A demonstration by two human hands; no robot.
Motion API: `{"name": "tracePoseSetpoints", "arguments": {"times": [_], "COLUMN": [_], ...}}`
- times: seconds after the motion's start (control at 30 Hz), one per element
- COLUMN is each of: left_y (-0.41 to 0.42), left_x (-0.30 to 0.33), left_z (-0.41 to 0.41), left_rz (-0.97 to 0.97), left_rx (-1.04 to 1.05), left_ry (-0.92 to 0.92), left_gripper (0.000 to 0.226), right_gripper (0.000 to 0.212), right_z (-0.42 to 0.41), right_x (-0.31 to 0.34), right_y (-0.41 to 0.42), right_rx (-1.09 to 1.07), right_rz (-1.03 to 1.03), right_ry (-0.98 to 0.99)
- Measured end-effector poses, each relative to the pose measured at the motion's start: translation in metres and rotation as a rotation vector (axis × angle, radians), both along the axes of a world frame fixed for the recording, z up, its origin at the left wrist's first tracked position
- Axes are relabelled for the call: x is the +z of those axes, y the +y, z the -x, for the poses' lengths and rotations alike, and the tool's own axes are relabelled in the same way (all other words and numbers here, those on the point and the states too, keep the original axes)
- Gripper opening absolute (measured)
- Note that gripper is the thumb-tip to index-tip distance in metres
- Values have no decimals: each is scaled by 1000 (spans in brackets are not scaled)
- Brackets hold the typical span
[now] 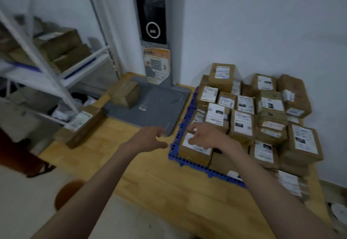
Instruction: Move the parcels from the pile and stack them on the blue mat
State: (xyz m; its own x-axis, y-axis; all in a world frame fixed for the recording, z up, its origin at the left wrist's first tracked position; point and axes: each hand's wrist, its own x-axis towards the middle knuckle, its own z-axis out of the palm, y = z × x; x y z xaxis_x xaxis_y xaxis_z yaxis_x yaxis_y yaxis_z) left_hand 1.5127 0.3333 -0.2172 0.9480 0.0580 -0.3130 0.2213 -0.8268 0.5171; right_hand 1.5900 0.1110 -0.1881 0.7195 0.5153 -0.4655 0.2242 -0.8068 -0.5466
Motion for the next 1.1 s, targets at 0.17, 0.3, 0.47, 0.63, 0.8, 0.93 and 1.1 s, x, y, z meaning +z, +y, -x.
{"name": "tracePoseSetpoints", "arguments": {"times": [0.17,0.3,0.47,0.63,0.8,0.93,1.1], "left_y": [44,74,101,125,148,166,193], "left_x": [-10,-19,-32,-42,-52,-61,-74], "left_z": [51,77,87,78,62,55,52], "left_rz": [-7,-15,-4,5,5,-16,-23], "left_rx": [73,122,186,236,273,311,327], "left_ry": [62,94,119,159,221,287,337], "left_gripper": [62,61,62,62,62,62,62], "right_gripper": [50,50,49,49,49,50,50], "right_z": [35,55,55,36,10,-2,-15], "right_x": [-11,-21,-30,-43,-63,-81,-95], "right_y": [54,91,130,168,205,231,254], "right_rx": [68,117,169,250,291,332,335], "right_rz": [-12,5,35,51,72,66,66], "right_ry": [-3,30,49,11,15,51,93]}}
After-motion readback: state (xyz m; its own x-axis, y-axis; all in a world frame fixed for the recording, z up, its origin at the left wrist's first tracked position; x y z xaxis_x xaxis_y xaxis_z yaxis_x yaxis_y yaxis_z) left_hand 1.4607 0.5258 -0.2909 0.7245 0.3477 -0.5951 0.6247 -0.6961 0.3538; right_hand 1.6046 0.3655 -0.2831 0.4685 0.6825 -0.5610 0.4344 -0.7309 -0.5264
